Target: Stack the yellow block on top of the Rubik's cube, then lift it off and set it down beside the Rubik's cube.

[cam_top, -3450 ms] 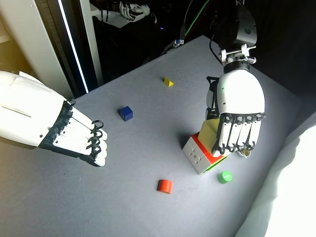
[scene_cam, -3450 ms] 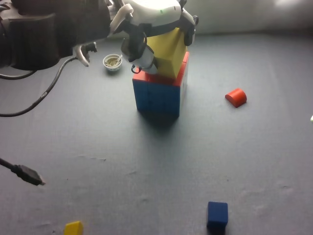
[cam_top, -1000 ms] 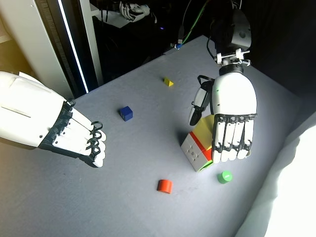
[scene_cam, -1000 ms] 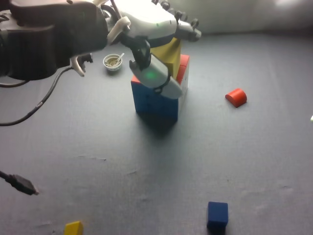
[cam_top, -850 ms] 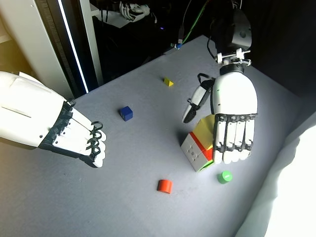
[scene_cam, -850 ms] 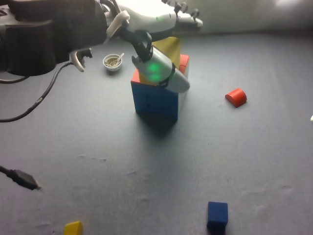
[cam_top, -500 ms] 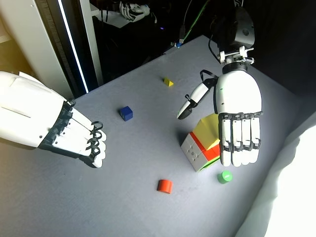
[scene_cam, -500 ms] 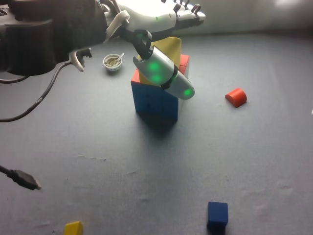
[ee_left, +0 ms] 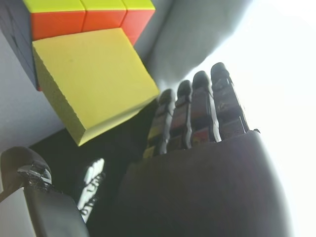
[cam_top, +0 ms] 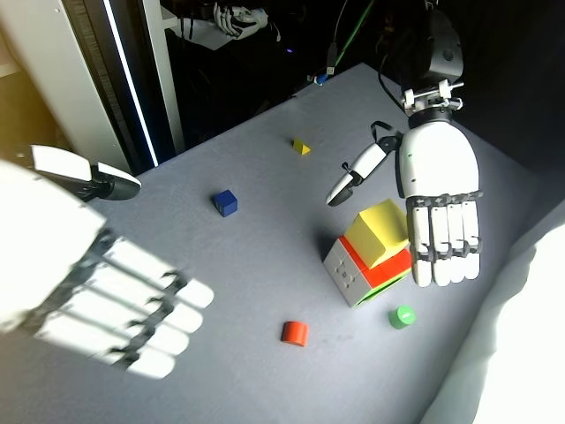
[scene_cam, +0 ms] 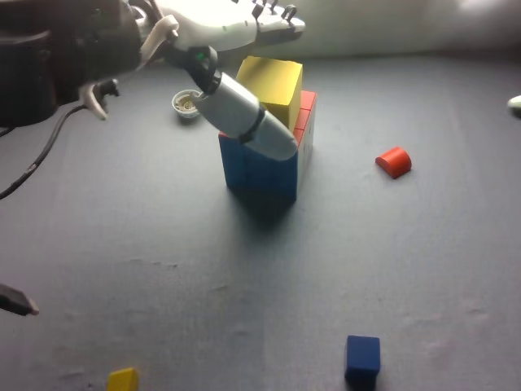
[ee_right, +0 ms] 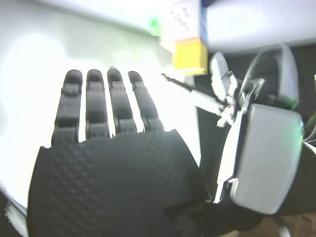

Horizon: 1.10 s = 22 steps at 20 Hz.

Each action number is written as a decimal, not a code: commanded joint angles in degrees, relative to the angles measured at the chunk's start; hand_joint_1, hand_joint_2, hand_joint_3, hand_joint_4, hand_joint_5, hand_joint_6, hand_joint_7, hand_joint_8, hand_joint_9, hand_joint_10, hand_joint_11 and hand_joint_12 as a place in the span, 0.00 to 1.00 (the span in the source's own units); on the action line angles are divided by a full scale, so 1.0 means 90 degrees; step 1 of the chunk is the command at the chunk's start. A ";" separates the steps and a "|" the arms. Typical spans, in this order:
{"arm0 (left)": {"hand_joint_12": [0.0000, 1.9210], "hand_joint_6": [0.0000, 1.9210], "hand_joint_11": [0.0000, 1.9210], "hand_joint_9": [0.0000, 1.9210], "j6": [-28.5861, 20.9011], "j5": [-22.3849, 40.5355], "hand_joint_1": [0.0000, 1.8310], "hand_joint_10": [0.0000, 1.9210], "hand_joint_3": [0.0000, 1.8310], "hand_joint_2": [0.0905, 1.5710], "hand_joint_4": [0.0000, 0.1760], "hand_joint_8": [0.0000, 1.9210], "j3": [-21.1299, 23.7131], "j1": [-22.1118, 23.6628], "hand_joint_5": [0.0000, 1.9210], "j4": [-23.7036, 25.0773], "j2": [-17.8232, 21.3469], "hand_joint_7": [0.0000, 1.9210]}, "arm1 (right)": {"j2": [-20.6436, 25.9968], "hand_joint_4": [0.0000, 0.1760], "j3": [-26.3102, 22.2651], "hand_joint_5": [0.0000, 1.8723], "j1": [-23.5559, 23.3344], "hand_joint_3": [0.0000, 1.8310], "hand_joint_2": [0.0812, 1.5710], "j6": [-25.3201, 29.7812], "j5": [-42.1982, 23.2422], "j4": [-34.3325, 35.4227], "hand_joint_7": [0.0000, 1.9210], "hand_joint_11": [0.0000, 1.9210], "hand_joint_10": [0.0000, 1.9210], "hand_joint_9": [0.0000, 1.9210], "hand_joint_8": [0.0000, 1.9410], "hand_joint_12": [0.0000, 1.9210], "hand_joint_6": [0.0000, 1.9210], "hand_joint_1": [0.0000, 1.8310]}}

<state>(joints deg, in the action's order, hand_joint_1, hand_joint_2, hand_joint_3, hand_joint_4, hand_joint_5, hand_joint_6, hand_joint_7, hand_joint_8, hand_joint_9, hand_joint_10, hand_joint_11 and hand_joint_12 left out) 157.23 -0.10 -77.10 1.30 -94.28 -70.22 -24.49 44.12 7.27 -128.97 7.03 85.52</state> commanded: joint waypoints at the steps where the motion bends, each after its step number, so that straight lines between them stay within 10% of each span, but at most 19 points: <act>1: 0.01 0.00 0.01 0.00 -0.0009 0.0008 0.14 0.00 0.00 0.48 0.00 0.00 -0.0014 0.0023 0.00 -0.0073 0.0139 0.00 | 0.0069 0.00 0.0084 0.00 -0.0100 0.00 0.49 0.0066 -0.0082 0.0109 0.00 0.00 0.00 0.00 0.00 0.00 0.00 0.56; 8: 0.02 0.00 0.02 0.01 -0.0009 0.0018 0.14 0.01 0.00 0.49 0.00 0.00 -0.0041 -0.0092 0.00 -0.0083 0.0414 0.01 | 0.0006 0.00 0.0321 0.00 -0.0160 0.00 0.55 -0.0132 -0.0298 0.1173 0.00 0.00 0.00 0.00 0.00 0.00 0.00 0.75; 15: 0.02 0.00 0.03 0.02 -0.0009 0.0124 0.14 0.00 0.00 0.47 0.00 0.00 -0.0117 -0.0329 0.00 -0.0085 0.0654 0.00 | -0.0056 0.00 0.0335 0.00 -0.0187 0.01 0.60 -0.2510 -0.1331 0.1085 0.00 0.00 0.00 0.00 0.00 0.00 0.00 0.78; 18: 0.02 0.00 0.03 0.02 -0.0009 0.0243 0.16 0.00 0.00 0.47 0.00 0.00 -0.0121 -0.0449 0.00 -0.0085 0.0775 0.01 | -0.0098 0.00 0.0258 0.00 -0.0179 0.01 0.59 -0.2244 -0.1788 -0.0420 0.00 0.00 0.00 0.00 0.00 0.00 0.00 0.80; 21: 0.03 0.00 0.04 0.03 -0.0009 0.0499 0.14 0.01 0.00 0.47 0.00 0.01 0.0051 -0.0553 0.01 -0.0085 0.0970 0.02 | -0.0096 0.00 0.0048 0.00 0.0107 0.00 0.57 0.0970 -0.3092 -0.4976 0.00 0.00 0.00 0.00 0.00 0.00 0.00 0.77; 22: 0.03 0.00 0.04 0.04 -0.0009 0.0563 0.15 0.01 0.00 0.47 0.00 0.01 0.0107 -0.0581 0.01 -0.0085 0.1022 0.03 | -0.0095 0.00 0.0026 0.00 0.0198 0.00 0.57 0.1310 -0.3333 -0.5403 0.00 0.00 0.00 0.00 0.00 0.00 0.00 0.76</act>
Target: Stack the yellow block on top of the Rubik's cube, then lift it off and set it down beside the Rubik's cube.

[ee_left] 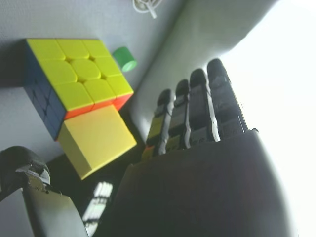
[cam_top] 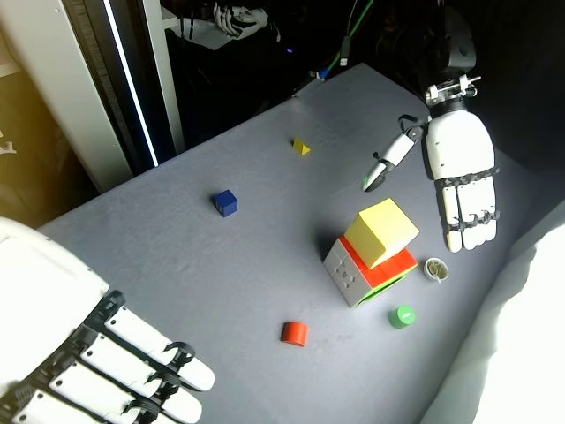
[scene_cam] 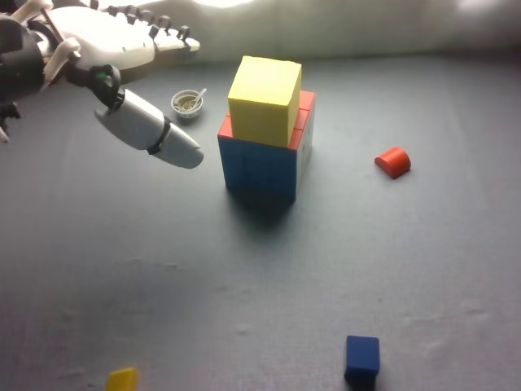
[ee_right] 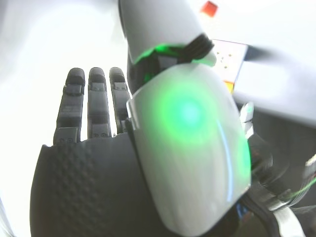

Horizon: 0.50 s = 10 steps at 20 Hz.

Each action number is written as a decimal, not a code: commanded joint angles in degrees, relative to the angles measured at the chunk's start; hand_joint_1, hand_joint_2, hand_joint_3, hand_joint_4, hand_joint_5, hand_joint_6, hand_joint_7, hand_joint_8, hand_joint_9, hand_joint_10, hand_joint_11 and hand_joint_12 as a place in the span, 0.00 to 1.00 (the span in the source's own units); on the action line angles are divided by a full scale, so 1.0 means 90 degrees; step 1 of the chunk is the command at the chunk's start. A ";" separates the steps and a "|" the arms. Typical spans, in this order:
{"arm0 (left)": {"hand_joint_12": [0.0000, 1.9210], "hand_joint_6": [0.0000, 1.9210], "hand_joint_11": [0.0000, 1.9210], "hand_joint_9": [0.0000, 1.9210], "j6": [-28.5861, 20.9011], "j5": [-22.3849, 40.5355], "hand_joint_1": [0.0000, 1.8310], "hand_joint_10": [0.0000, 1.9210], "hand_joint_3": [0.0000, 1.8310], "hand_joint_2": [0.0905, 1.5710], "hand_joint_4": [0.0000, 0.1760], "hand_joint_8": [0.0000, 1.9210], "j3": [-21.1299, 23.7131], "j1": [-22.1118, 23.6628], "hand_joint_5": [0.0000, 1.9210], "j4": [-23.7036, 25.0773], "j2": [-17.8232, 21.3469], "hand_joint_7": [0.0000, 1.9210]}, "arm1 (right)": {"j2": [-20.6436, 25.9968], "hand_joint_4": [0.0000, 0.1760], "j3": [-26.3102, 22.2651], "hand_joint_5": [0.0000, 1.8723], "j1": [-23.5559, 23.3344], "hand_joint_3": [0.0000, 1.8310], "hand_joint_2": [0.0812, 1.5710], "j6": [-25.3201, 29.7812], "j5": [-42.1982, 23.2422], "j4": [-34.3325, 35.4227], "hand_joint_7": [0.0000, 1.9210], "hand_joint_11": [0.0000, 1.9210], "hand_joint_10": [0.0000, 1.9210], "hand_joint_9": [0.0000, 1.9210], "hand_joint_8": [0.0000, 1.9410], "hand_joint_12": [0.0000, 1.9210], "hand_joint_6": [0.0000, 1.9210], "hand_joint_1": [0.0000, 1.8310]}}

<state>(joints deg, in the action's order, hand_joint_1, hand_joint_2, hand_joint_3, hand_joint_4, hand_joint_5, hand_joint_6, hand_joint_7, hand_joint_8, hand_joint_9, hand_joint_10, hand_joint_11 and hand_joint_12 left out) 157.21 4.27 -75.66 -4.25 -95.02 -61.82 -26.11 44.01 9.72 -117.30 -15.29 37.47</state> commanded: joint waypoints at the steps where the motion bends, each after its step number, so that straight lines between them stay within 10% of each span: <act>1: 0.03 0.01 0.05 0.04 -0.0007 0.0144 0.15 0.01 0.00 0.47 0.00 0.01 0.0022 -0.0018 0.02 -0.0004 0.0153 0.03 | 0.0081 0.00 0.0026 0.00 -0.0004 0.00 0.56 0.0269 -0.1006 -0.0282 0.00 0.00 0.00 0.00 0.00 0.00 0.00 0.75; 10: 0.02 0.00 0.04 0.04 -0.0008 0.0551 0.17 0.00 0.00 0.47 0.00 0.01 0.0995 -0.0504 0.02 -0.0047 0.1035 0.04 | -0.0716 0.00 0.0033 0.00 -0.0069 0.00 0.50 0.1401 -0.1210 -0.0766 0.00 0.00 0.00 0.00 0.00 0.00 0.00 0.60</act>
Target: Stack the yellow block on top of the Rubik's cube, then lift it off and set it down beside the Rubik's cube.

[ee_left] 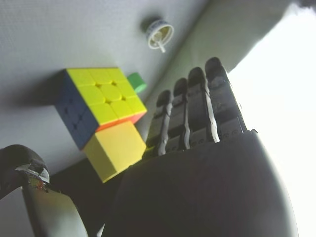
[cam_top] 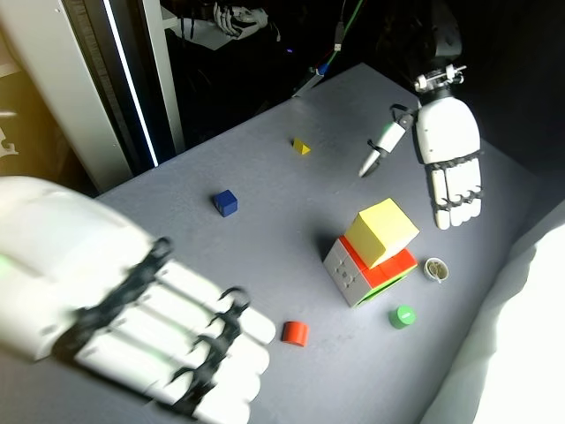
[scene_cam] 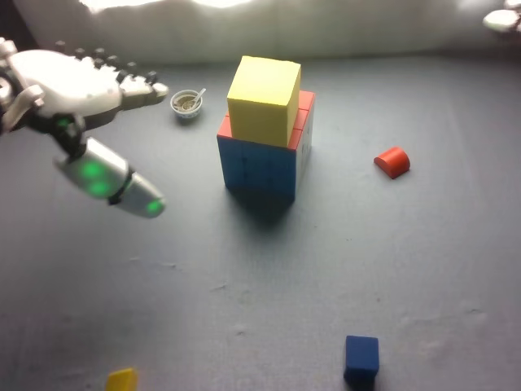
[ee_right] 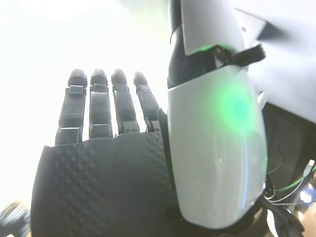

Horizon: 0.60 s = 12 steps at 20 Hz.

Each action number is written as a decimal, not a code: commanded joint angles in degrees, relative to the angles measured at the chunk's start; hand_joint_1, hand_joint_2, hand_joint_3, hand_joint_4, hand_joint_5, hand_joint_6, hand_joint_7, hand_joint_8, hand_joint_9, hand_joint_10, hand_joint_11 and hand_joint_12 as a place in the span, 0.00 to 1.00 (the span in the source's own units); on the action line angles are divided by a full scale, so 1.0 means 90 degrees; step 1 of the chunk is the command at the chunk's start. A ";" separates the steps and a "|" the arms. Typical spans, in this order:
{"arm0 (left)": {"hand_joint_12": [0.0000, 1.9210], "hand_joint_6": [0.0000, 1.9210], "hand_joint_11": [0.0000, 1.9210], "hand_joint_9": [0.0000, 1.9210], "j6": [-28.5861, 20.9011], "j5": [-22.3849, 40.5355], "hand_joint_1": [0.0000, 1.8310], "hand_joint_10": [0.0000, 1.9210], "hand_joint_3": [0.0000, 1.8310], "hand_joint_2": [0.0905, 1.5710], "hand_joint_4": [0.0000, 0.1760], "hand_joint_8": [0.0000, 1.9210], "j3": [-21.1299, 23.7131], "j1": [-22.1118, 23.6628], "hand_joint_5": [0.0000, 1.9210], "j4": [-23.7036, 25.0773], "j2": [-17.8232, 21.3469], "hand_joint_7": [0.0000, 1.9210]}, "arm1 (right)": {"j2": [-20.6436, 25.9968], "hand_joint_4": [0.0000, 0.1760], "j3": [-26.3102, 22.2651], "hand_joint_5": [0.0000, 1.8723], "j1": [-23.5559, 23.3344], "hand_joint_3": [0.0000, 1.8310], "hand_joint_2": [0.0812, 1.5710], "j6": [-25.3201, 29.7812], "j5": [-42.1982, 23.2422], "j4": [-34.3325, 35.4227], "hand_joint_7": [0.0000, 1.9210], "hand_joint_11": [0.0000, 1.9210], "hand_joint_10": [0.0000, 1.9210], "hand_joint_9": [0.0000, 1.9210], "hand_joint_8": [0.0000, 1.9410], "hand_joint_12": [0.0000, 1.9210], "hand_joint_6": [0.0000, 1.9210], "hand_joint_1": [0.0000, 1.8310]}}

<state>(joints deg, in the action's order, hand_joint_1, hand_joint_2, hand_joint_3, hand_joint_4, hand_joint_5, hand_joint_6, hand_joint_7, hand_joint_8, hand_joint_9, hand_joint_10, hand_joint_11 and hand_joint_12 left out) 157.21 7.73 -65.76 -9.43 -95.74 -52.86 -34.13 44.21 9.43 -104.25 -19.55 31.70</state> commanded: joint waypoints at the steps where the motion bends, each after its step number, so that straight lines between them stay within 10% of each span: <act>1: 0.02 0.00 0.04 0.05 0.0024 0.0041 0.17 0.00 0.00 0.47 0.00 0.00 -0.0008 -0.0011 0.02 0.0044 0.0178 0.04 | -0.0001 0.00 0.0014 0.00 -0.0150 0.00 0.45 0.0151 -0.0501 -0.0124 0.00 0.00 0.00 0.00 0.00 0.00 0.00 0.55; 12: 0.03 0.00 0.05 0.06 0.0021 -0.0254 0.13 0.01 0.00 0.48 0.00 0.00 0.0808 -0.0144 0.03 -0.0059 0.0681 0.06 | -0.1880 0.00 0.1210 0.00 -0.1380 0.00 0.34 0.0593 0.0485 0.3157 0.00 0.00 0.00 0.00 0.00 0.00 0.00 0.44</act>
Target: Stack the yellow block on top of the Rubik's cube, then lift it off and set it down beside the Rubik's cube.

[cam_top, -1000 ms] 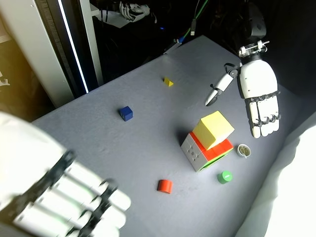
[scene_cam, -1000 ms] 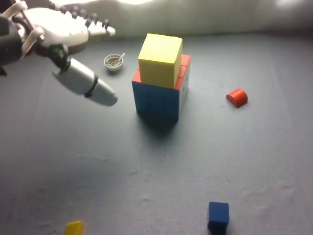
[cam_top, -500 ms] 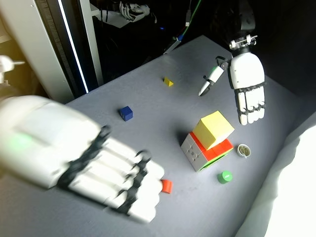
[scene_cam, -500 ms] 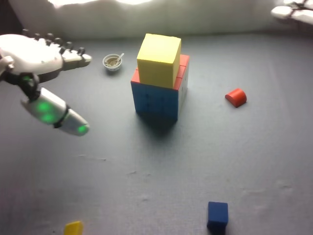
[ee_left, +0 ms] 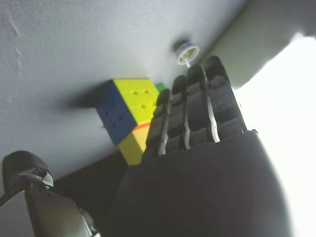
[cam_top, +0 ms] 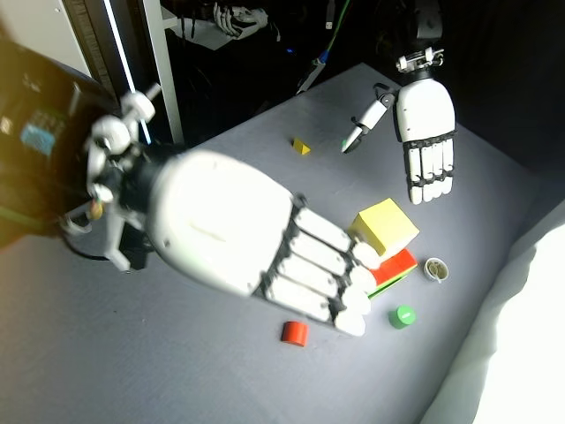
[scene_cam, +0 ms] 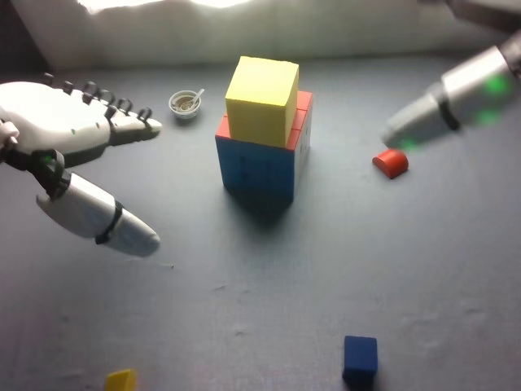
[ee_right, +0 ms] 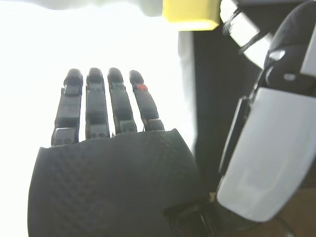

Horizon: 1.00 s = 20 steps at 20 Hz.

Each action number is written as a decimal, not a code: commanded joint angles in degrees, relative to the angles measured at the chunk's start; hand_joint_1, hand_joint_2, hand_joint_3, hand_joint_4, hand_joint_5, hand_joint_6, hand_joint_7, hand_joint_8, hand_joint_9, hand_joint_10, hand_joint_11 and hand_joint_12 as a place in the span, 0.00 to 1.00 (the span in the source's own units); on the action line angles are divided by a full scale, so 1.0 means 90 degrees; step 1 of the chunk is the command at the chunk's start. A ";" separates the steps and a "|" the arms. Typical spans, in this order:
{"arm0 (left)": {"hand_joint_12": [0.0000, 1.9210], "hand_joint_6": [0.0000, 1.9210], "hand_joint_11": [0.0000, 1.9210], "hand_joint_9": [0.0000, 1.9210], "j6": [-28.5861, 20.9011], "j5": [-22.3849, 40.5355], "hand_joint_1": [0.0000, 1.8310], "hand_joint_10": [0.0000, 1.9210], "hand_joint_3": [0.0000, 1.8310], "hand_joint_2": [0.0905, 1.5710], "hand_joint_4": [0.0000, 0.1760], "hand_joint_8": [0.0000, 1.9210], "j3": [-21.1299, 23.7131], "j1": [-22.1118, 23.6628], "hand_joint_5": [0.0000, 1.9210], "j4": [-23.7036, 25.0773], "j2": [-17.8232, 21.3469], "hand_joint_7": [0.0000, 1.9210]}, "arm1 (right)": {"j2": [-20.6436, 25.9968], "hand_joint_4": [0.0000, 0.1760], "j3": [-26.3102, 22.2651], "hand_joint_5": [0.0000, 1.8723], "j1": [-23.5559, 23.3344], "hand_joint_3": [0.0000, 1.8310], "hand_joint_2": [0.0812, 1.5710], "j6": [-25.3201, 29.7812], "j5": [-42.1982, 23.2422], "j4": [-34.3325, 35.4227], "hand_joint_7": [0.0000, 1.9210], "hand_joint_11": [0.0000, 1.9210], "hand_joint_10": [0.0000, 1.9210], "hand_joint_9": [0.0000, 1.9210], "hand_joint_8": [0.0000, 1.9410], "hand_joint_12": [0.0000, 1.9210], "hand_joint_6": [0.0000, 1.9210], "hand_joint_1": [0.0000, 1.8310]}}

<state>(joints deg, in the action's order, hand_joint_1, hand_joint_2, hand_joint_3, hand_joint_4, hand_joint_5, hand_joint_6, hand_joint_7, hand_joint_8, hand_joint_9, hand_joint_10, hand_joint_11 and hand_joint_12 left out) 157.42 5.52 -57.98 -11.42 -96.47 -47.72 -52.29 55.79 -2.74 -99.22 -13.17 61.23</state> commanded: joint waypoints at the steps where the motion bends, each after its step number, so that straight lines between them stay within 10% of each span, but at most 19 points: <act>1: 0.02 0.00 0.05 0.06 -0.0003 -0.0007 0.13 0.00 0.00 0.48 0.00 0.00 0.0034 0.0077 0.03 0.0014 0.0161 0.05 | -0.0067 0.00 0.0128 0.00 -0.0105 0.00 0.36 -0.0039 -0.0150 0.0137 0.00 0.00 0.00 0.00 0.00 0.00 0.00 0.45; 16: 0.03 0.00 0.07 0.08 0.0179 -0.1845 0.12 0.00 0.00 0.48 0.00 0.00 0.0783 0.0136 0.04 0.0194 0.0785 0.07 | -0.1949 0.00 0.1563 0.00 0.0120 0.00 0.41 -0.0303 0.0169 0.1171 0.00 0.00 0.00 0.00 0.00 0.00 0.00 0.53; 20: 0.02 0.01 0.07 0.08 0.1356 -0.2938 0.14 0.00 0.00 0.47 0.00 0.00 0.0794 0.0075 0.05 -0.1053 0.0854 0.08 | -0.2298 0.00 0.1828 0.00 0.0268 0.00 0.41 -0.0264 0.0084 0.1399 0.00 0.00 0.00 0.00 0.00 0.00 0.00 0.53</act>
<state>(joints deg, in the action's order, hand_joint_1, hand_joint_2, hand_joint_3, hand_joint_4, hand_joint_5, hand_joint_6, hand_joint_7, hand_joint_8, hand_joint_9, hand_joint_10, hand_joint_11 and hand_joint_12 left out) 169.51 -17.93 -50.76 -11.03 -103.35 -41.12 -73.91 72.07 0.25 -102.02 -9.78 74.39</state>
